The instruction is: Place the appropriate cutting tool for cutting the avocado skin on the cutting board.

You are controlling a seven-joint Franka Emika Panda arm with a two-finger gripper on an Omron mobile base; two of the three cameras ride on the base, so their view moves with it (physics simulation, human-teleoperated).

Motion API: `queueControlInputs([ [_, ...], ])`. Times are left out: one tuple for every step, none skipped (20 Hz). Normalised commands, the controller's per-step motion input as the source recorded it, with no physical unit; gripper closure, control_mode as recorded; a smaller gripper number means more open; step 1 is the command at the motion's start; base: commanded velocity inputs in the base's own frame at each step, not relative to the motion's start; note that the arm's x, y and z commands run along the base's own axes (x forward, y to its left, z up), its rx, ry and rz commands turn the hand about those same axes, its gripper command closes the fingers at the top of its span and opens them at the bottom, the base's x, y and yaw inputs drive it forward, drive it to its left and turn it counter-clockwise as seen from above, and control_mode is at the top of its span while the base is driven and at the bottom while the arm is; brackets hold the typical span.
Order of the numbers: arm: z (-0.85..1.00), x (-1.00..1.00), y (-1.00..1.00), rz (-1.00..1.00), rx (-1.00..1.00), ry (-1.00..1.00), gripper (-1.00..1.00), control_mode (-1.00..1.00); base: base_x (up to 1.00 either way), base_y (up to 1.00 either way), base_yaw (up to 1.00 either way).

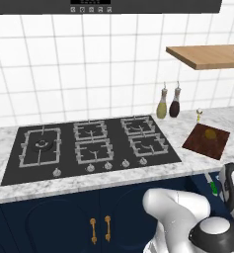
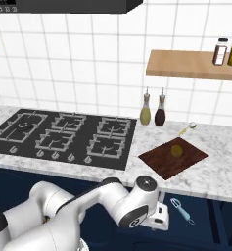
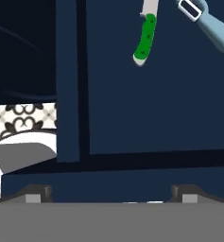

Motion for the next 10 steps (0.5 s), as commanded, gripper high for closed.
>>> queueControlInputs([
  [-0.24,-0.15,0.0,0.07,0.0,0.0,-1.0,-1.0,0.0,0.0,0.0],
  [-0.19,-0.14,0.0,0.07,0.0,0.0,-1.0,-1.0,0.0,0.0,0.0],
  [-0.16,-0.14,0.0,0.07,0.0,0.0,-1.0,-1.0,0.0,0.0,0.0],
  [-0.11,-0.12,0.0,0.07,0.0,0.0,-1.0,-1.0,0.0,0.0,0.0],
  [-0.09,-0.11,0.0,0.07,0.0,0.0,-1.0,-1.0,0.0,0.0,0.0],
  [-0.09,-0.11,0.0,0.07,0.0,0.0,-1.0,-1.0,0.0,0.0,0.0],
  [-0.08,-0.16,0.0,0.07,0.0,0.0,-1.0,-1.0,0.0,0.0,0.0],
  [-0.06,-0.17,0.0,0.07,0.0,0.0,-1.0,-1.0,0.0,0.0,0.0],
  [-0.07,-0.17,0.0,0.07,0.0,0.0,-1.0,-1.0,0.0,0.0,0.0],
  [-0.05,-0.17,0.0,0.08,0.0,0.0,-1.0,-1.0,0.0,0.0,0.0],
])
